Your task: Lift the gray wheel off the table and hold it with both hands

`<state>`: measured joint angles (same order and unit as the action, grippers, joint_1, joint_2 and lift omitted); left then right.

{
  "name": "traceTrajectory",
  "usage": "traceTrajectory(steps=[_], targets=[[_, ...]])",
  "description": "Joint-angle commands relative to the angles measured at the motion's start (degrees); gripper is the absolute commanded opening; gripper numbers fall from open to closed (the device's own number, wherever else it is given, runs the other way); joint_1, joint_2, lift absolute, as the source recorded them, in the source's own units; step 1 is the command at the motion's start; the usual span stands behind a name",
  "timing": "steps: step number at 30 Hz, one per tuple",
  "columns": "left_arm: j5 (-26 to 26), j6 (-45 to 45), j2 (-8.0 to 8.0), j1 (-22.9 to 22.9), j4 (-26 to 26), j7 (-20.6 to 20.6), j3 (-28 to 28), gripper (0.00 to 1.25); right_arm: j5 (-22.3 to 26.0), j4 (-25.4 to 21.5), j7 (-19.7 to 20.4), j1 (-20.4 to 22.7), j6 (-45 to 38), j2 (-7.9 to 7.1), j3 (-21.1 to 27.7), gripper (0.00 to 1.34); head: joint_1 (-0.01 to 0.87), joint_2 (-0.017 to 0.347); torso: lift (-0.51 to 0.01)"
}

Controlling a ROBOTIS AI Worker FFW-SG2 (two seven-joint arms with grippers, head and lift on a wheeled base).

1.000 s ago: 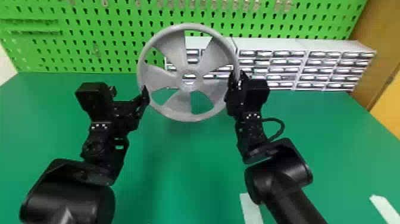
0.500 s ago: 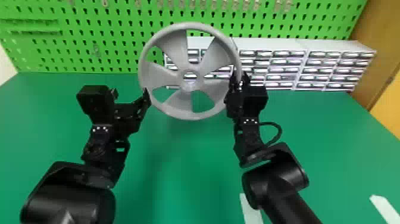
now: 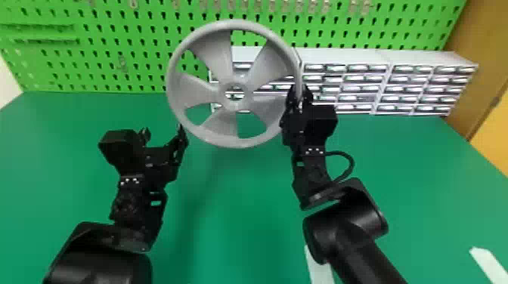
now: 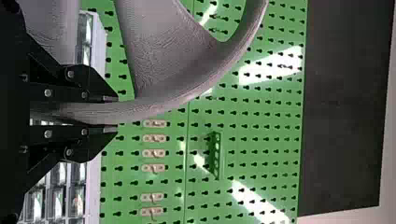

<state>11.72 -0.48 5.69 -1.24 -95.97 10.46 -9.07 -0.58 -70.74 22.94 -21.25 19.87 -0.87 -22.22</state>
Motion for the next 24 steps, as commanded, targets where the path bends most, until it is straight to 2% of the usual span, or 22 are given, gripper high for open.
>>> traceTrajectory(steps=[1, 24], targets=[[0.3, -2.7, 0.02, -1.6, 3.1, 0.0, -0.3, 0.76, 0.0, -0.2, 0.0, 0.0, 0.1, -0.01, -0.5, 0.21, 0.711, 0.015, -0.098], [2.7, -8.3, 0.02, -6.8, 10.6, -0.1, -2.5, 0.76, -0.3, -0.3, 0.0, -0.3, 0.1, -0.01, -1.6, 0.21, 0.711, 0.015, -0.098]])
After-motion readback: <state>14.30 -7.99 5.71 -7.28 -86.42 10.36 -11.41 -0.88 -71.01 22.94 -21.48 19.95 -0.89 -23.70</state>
